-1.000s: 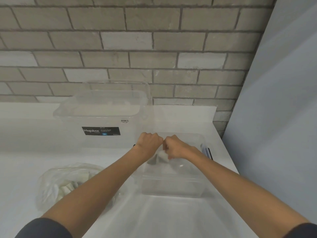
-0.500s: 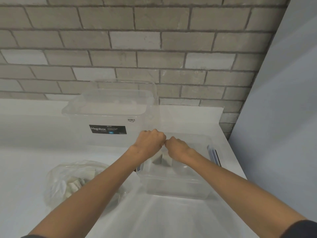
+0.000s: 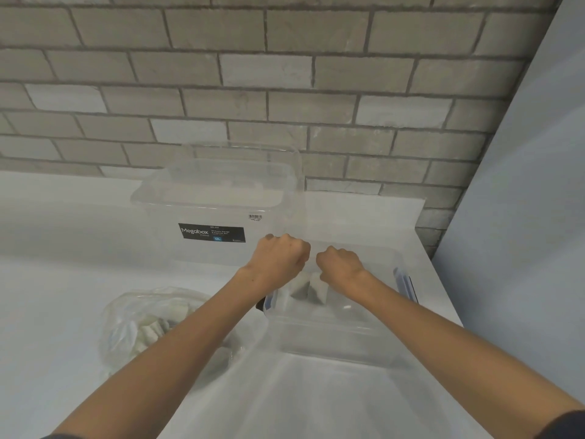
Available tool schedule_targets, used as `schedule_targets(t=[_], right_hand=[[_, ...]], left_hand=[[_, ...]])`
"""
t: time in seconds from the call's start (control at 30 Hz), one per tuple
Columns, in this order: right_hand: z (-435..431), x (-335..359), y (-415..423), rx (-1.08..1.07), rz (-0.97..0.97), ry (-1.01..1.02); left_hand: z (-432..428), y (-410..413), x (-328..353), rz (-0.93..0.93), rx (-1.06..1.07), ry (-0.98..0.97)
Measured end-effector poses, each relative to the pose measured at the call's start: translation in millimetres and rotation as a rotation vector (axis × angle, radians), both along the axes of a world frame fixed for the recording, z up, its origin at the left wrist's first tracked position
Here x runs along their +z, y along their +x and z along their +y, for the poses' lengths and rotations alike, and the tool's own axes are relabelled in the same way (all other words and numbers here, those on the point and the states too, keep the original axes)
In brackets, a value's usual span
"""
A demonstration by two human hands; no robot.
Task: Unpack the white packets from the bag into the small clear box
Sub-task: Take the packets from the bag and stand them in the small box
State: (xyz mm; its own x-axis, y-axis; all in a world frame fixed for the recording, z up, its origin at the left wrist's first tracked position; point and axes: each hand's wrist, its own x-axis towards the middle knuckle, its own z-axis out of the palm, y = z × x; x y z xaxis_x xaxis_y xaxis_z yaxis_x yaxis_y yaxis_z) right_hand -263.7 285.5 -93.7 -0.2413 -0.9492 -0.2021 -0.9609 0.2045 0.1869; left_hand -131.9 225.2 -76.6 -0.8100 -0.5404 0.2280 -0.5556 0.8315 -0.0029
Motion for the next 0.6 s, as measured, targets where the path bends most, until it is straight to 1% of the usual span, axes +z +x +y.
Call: schedule_targets(t=[0.13,0.23,0.3,0.43,0.6], right_hand=[[6.0,18.0,0.4,-0.058,-0.09,-0.015],[9.6,46.7,7.5,-0.075,-0.163,-0.102],[7.9,67.0,17.3,-0.067,-0.222,-0.198],[1.4,97.1,51.9,-0.043,-0.331,-0.344],[-8.0,108.9,119.2,0.028,-0.476,-0.366]], left_hand=[[1.5,5.5,12.2,0.043,-0.03,0.031],[1.3,16.5,28.0,0.094,-0.03,0.069],[-0.5,29.9,38.8,0.133,-0.02,0.093],[-9.9,70.9,54.7,0.173,0.032,0.155],[-27.6,139.4,60.4,0.184,0.112,0.212]])
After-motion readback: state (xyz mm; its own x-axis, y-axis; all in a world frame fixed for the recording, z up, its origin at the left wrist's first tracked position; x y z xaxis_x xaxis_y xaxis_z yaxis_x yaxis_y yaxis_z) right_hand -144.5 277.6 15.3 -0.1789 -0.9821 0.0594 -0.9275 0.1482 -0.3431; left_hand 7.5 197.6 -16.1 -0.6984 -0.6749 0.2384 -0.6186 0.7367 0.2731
